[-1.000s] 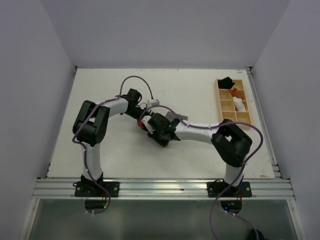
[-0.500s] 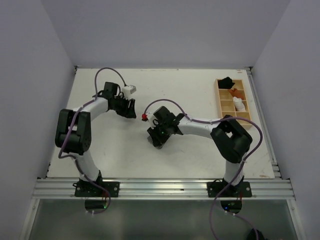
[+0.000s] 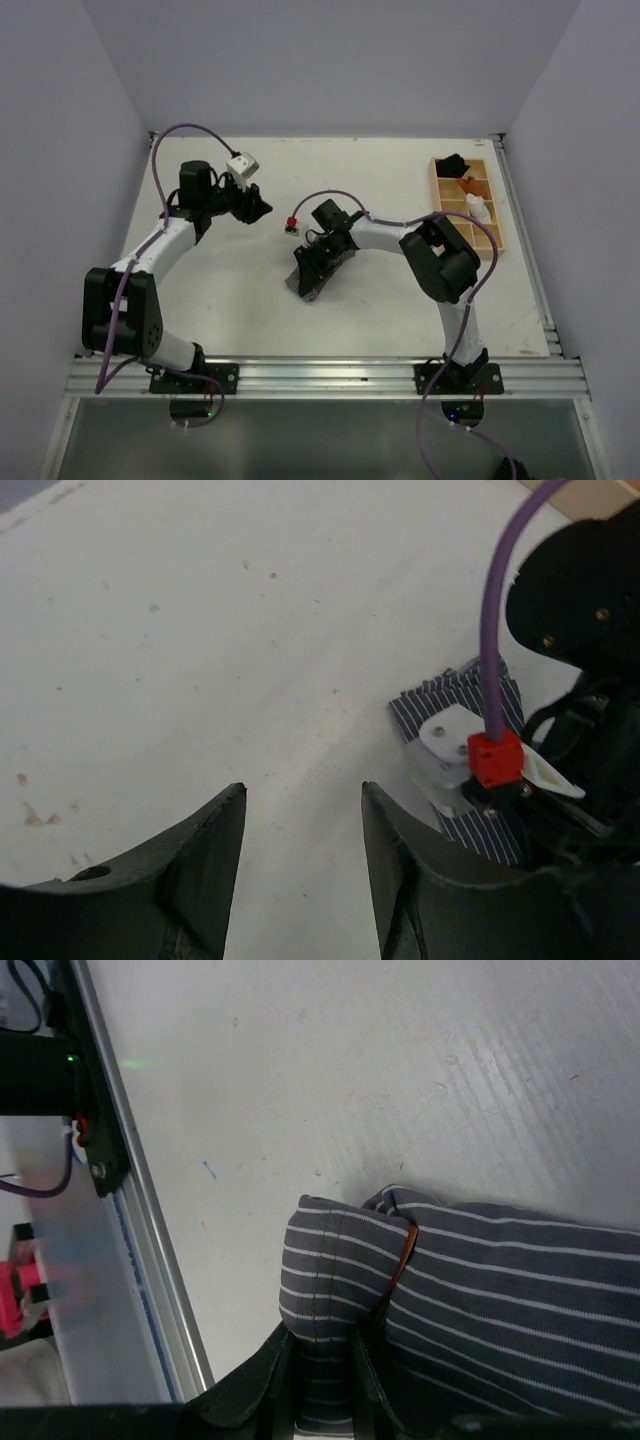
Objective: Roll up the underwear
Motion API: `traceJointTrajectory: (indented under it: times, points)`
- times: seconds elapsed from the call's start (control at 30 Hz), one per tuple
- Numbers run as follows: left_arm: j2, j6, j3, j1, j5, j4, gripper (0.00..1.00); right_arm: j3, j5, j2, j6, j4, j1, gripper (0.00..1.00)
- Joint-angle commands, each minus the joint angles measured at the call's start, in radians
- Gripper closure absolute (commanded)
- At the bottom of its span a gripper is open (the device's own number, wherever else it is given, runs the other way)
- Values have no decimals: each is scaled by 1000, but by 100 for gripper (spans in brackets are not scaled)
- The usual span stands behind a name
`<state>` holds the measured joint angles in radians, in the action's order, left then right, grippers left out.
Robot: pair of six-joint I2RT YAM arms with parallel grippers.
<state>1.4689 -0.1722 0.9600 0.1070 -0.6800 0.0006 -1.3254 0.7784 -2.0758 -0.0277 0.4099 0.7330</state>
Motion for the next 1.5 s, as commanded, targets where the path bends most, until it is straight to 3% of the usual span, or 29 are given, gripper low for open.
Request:
traceJointTrajectory:
  times: [0.0,0.13,0.27,0.37,0.47,0.5,0.57,0.63,0.83,1.1,1.47]
  points:
    - [37,-112,0,2,-187,-94,46,2,12,-95,20,151,-15,88]
    - [51,-105,35,0,-231,-112,45,-6,21,-113,54,162,-26,87]
    - [50,-122,157,3,-173,-180,51,-17,35,-121,58,178,-30,87]
    - [22,-96,169,3,-246,-85,45,-31,48,-133,63,188,-30,87]
    - [56,-301,218,6,-371,-241,49,-54,80,-161,71,211,-37,87]
    - [74,-443,235,8,-389,-387,51,-63,96,-174,75,222,-38,87]
    - [76,-568,224,29,-400,-563,53,-61,102,-176,77,216,-41,87]
    - [45,-667,152,71,-388,-602,50,-38,110,-167,72,196,-50,87]
    - [41,-765,30,187,-363,-642,49,44,159,-149,35,89,-89,85]
    - [68,-751,-53,293,-322,-555,46,87,183,-153,-32,1,-92,84]
    - [257,-816,29,396,-241,-563,46,112,190,-144,-58,-46,-93,83]
